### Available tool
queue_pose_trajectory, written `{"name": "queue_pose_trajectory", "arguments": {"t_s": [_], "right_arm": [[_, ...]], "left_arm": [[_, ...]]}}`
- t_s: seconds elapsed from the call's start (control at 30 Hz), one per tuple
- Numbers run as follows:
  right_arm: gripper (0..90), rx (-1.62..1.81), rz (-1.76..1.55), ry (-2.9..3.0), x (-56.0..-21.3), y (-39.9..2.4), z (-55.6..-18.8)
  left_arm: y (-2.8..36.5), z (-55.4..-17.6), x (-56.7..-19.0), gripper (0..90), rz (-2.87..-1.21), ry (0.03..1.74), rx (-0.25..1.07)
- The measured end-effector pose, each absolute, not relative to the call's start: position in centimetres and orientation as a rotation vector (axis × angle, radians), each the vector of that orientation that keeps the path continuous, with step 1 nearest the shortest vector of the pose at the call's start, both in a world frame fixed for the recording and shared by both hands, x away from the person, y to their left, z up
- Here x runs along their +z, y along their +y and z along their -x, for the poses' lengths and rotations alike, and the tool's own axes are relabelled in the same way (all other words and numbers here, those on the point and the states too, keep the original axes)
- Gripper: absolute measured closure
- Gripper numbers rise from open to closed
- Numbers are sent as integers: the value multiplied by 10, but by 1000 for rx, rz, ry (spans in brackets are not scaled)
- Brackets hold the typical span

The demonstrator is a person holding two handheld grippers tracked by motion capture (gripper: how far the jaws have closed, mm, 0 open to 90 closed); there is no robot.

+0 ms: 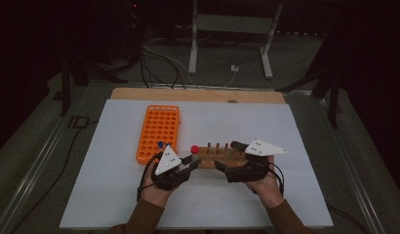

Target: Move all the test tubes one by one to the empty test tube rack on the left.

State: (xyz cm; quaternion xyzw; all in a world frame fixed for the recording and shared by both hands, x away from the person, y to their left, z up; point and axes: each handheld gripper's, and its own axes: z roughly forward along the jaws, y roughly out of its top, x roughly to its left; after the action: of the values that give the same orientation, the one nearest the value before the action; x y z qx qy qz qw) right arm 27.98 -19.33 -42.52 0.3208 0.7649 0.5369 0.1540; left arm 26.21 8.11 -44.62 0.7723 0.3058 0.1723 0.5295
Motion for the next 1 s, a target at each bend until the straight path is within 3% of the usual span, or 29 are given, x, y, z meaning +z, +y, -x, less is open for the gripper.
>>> {"name": "queue_pose_trajectory", "arguments": {"t_s": [0.1,1.0], "right_arm": [[0,1512,-965,2171,-426,-197,-283],[0,1544,-984,2129,-423,-207,-285]], "left_arm": [[89,-265,-444,751,-1828,751,424],[157,-274,-429,748,-1736,913,511]]}}
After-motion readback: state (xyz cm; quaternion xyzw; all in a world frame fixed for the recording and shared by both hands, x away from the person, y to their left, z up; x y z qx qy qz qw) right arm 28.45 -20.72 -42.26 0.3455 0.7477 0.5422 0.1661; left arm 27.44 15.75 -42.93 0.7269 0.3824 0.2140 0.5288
